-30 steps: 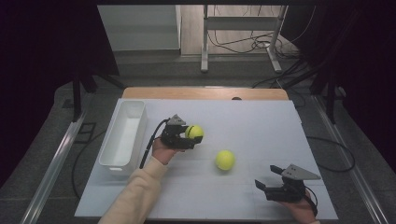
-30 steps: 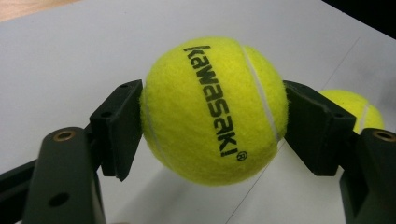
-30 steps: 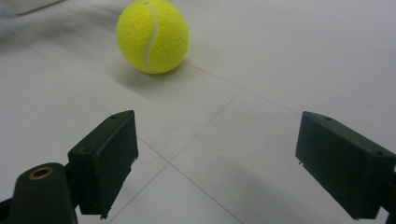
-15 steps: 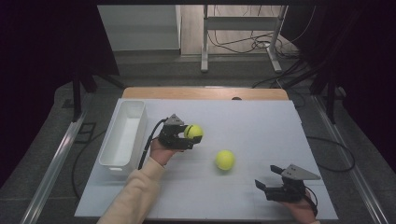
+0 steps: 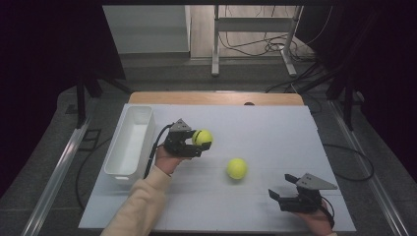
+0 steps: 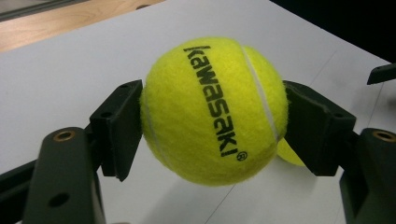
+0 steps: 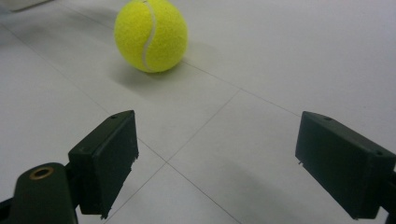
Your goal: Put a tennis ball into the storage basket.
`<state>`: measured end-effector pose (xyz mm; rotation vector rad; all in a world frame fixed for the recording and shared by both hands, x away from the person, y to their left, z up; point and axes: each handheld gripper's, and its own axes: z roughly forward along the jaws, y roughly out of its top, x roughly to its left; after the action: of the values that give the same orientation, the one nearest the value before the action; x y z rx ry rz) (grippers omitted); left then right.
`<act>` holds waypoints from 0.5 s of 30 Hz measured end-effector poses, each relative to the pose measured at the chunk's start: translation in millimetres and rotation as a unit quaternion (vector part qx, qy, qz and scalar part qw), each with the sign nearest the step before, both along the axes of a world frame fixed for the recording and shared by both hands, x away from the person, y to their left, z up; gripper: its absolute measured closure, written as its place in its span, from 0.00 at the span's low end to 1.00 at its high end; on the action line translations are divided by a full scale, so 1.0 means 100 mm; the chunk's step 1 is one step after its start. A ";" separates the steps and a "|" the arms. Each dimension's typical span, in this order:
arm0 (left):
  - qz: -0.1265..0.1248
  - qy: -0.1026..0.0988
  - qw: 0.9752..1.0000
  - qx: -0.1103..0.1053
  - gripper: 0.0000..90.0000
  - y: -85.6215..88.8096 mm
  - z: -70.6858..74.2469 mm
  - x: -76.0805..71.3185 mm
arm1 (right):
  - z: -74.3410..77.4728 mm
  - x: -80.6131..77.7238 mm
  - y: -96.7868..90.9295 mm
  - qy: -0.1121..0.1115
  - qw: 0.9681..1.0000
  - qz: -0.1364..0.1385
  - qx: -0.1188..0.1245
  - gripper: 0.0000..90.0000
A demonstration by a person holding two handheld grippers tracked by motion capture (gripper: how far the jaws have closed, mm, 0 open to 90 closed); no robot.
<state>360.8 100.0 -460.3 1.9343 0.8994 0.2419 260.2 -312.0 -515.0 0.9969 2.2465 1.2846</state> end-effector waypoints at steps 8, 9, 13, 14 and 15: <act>0.001 -0.008 1.000 -0.005 0.29 0.04 0.06 -0.02 | 0.00 0.00 0.00 0.000 1.000 0.000 0.000 0.15; 0.001 -0.009 1.000 -0.005 0.29 0.05 0.08 -0.02 | 0.00 0.00 0.00 0.000 1.000 0.000 0.000 0.15; 0.002 -0.013 1.000 -0.011 0.29 0.09 0.12 -0.03 | 0.00 0.00 0.00 0.001 1.000 0.000 -0.002 0.15; 0.001 -0.013 1.000 -0.011 0.29 0.10 0.13 -0.03 | 0.00 0.00 0.00 0.001 1.000 -0.001 -0.002 0.15; 0.003 -0.014 1.000 -0.013 0.29 0.11 0.13 -0.03 | 0.00 0.00 0.00 0.001 1.000 -0.001 -0.002 0.15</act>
<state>357.8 111.3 -446.8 1.9007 0.8854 0.2585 260.1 -311.8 -515.0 1.0002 2.2486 1.2784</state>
